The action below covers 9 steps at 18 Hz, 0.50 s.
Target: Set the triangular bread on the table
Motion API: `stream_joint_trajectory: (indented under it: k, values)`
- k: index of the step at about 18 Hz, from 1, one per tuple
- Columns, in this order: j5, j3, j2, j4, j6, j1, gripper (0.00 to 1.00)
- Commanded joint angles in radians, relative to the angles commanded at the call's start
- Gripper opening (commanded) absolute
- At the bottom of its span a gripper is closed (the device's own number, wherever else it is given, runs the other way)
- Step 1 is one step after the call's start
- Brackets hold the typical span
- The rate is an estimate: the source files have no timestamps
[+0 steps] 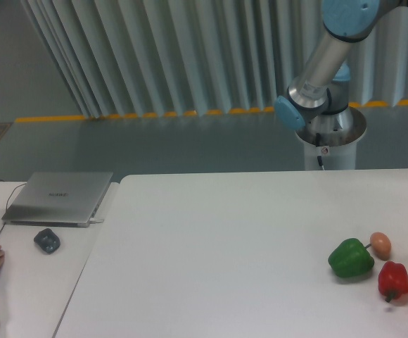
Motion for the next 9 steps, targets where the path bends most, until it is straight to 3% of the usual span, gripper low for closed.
stream_joint_trajectory:
  k: [4, 9]
  values:
    - [0.034, -0.006, 0.021, -0.012, 0.002, -0.020, 0.18]
    - [0.090, 0.000, 0.064, -0.078, 0.005, -0.077, 0.18]
